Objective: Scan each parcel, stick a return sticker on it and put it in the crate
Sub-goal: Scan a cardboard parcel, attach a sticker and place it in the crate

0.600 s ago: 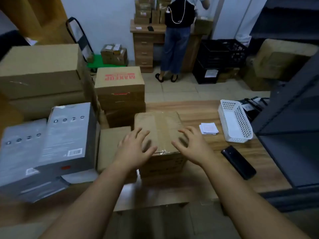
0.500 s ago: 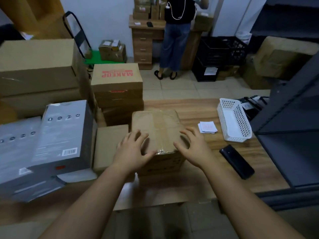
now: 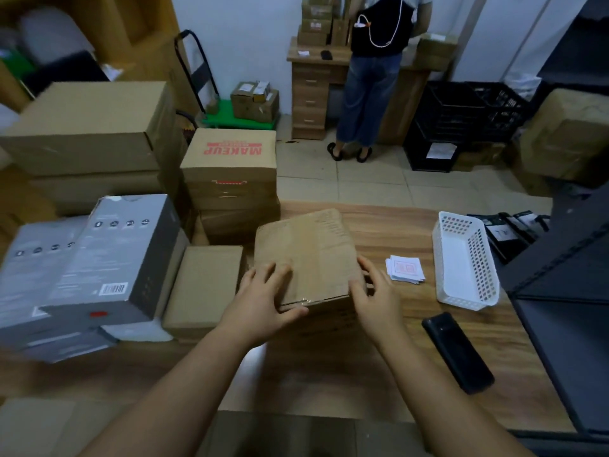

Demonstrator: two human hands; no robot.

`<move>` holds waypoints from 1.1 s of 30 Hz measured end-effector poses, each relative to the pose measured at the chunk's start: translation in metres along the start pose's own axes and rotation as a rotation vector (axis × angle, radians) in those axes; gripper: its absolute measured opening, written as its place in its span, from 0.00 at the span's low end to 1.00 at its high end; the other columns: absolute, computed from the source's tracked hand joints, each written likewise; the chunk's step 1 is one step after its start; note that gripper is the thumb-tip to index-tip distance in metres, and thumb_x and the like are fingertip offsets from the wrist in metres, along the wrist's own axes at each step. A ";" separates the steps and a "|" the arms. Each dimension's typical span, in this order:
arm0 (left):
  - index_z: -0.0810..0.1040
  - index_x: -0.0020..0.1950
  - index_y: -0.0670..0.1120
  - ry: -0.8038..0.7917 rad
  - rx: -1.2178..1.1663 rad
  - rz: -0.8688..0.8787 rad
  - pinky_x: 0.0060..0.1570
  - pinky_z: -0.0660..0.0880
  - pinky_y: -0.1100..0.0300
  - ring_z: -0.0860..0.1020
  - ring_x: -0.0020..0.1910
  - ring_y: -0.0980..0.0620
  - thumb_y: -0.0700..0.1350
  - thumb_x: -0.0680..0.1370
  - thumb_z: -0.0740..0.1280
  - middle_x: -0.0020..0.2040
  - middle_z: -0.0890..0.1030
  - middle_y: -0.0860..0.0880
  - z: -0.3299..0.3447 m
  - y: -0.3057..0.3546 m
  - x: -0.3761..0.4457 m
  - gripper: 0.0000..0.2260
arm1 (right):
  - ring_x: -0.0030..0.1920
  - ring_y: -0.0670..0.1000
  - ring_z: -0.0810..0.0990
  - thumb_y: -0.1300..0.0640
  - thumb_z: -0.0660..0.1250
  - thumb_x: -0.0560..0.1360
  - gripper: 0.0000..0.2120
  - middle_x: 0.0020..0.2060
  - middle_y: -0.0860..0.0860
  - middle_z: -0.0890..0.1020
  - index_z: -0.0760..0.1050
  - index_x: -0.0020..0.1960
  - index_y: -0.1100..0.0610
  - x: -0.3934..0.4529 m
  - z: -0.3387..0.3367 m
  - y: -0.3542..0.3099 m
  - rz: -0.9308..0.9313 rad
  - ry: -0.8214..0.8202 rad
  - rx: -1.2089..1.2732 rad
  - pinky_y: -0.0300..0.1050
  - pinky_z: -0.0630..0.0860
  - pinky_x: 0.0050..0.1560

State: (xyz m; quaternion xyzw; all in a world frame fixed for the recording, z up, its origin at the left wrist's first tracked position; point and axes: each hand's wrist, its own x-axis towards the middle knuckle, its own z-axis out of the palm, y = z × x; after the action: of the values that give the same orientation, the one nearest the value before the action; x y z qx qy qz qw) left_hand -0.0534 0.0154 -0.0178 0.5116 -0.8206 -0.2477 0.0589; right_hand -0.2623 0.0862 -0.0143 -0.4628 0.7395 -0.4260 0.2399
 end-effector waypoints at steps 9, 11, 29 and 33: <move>0.37 0.72 0.73 0.040 -0.106 0.145 0.74 0.57 0.43 0.46 0.78 0.50 0.59 0.72 0.71 0.78 0.39 0.62 -0.007 0.030 0.012 0.45 | 0.67 0.47 0.69 0.54 0.65 0.78 0.16 0.65 0.47 0.71 0.75 0.66 0.50 0.035 -0.012 -0.003 -0.114 -0.120 -0.210 0.42 0.67 0.68; 0.38 0.70 0.75 0.056 -0.038 0.158 0.73 0.58 0.43 0.45 0.78 0.50 0.61 0.72 0.71 0.77 0.37 0.62 -0.009 0.031 0.013 0.44 | 0.73 0.54 0.61 0.46 0.65 0.77 0.22 0.73 0.49 0.62 0.70 0.70 0.46 0.040 -0.012 0.007 0.067 -0.188 -0.380 0.55 0.61 0.73; 0.50 0.79 0.58 0.017 0.086 -0.094 0.74 0.58 0.49 0.50 0.78 0.46 0.66 0.72 0.67 0.80 0.40 0.49 -0.010 -0.009 0.015 0.42 | 0.62 0.51 0.77 0.53 0.71 0.73 0.30 0.62 0.50 0.78 0.67 0.73 0.48 0.029 0.021 0.007 0.163 -0.163 -0.029 0.50 0.73 0.64; 0.49 0.79 0.57 -0.022 0.050 -0.060 0.73 0.61 0.51 0.53 0.78 0.46 0.68 0.72 0.66 0.80 0.42 0.48 -0.008 -0.005 0.022 0.42 | 0.60 0.51 0.78 0.49 0.68 0.74 0.26 0.60 0.49 0.80 0.71 0.71 0.48 0.025 0.014 0.001 0.181 0.006 0.046 0.53 0.75 0.61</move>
State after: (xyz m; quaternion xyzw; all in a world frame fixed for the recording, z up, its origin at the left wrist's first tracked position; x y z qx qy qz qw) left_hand -0.0562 -0.0083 -0.0163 0.5347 -0.8114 -0.2342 0.0294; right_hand -0.2635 0.0582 -0.0218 -0.3869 0.7691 -0.4209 0.2857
